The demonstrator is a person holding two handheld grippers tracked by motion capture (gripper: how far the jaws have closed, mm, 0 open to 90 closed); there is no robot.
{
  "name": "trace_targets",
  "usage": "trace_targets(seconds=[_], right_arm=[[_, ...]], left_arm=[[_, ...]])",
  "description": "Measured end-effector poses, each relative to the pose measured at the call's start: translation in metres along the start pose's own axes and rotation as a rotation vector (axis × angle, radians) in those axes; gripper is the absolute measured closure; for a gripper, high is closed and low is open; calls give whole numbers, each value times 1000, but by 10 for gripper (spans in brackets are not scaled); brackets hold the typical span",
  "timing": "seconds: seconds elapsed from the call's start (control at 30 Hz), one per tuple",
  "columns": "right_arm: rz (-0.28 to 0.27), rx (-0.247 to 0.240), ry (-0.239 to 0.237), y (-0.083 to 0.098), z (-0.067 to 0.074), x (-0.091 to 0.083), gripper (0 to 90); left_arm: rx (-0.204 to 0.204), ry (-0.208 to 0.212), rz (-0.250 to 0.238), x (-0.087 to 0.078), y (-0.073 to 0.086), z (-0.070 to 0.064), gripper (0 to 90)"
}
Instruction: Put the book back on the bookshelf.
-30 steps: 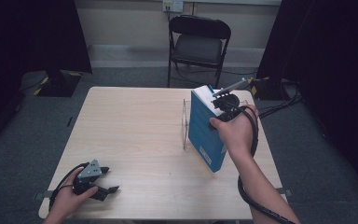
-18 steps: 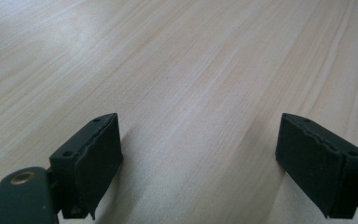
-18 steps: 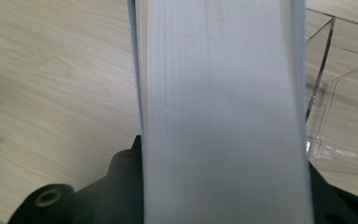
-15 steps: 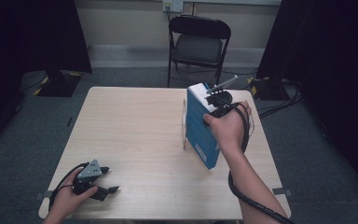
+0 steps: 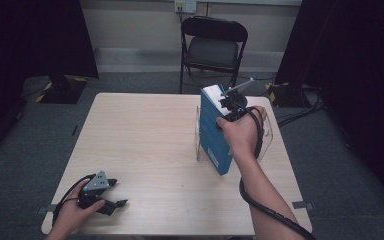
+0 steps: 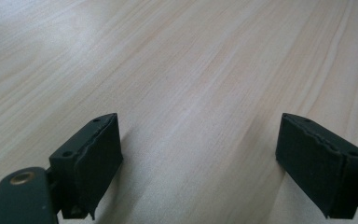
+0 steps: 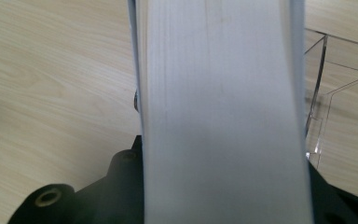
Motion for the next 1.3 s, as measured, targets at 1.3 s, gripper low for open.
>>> trace_targets(seconds=[1.3], right_arm=[[-23,49,27,-17,-1,37,618]], left_arm=[[-2,1,7,0,0,0,137]])
Point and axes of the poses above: each handheld gripper's, and its own axes: x roughly forward along the jaws, y roughly out of its underside, z roughly to its left, the point moved 1 cm from there along x, roughly forward along the jaws, and after that the axes turned 3 degrees about x, right-handed, at the moved point
